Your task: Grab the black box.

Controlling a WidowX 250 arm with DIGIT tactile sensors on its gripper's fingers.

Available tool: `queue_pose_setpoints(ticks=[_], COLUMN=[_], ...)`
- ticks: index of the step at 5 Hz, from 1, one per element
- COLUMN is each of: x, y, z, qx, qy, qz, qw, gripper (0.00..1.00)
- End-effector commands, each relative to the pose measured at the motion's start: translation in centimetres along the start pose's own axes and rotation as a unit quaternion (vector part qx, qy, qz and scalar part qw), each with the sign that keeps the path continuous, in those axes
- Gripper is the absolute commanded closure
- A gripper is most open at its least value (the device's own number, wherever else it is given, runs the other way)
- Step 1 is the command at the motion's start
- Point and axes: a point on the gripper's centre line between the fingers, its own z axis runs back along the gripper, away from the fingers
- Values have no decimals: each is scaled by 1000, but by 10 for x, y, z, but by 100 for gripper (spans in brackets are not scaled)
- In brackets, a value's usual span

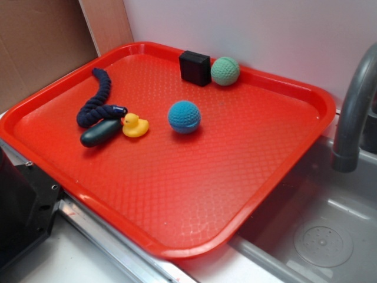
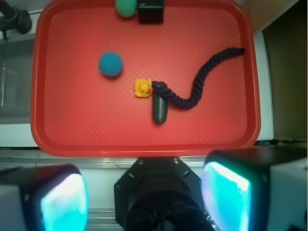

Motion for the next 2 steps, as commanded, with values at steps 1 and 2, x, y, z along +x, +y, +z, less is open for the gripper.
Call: queue_pose_setpoints(ticks=[1,2], x=[0,49], y=[0,30], z=[0,-27], qx=[0,-32], qy=[0,-26], qz=[0,67], qw=[1000,997], gripper=[0,0])
